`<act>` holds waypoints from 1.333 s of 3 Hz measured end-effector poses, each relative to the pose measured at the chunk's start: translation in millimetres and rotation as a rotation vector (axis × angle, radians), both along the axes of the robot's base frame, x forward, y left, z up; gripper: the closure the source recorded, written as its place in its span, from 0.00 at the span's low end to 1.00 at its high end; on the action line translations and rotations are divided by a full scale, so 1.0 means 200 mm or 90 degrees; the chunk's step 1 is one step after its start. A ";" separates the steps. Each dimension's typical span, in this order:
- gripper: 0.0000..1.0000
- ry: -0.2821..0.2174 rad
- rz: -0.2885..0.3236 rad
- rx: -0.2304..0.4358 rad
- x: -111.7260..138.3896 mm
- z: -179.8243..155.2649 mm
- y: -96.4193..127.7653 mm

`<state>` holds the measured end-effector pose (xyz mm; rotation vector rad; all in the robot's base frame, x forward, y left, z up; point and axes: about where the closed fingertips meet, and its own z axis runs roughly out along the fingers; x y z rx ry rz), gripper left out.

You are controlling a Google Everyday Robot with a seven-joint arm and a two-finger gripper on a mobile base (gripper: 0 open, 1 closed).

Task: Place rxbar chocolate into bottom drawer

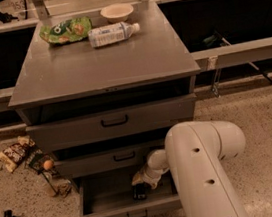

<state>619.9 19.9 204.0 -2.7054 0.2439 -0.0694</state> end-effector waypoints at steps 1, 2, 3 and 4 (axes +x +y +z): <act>0.62 0.019 -0.013 0.019 -0.11 0.12 -0.11; 0.85 0.023 -0.053 0.021 -0.19 0.28 -0.27; 0.82 0.031 -0.226 0.054 -0.36 0.51 -0.43; 0.53 0.039 -0.216 0.051 -0.42 0.45 -0.40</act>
Offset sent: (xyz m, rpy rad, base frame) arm -0.1029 -0.1036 0.1068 0.0223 0.0757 -0.2283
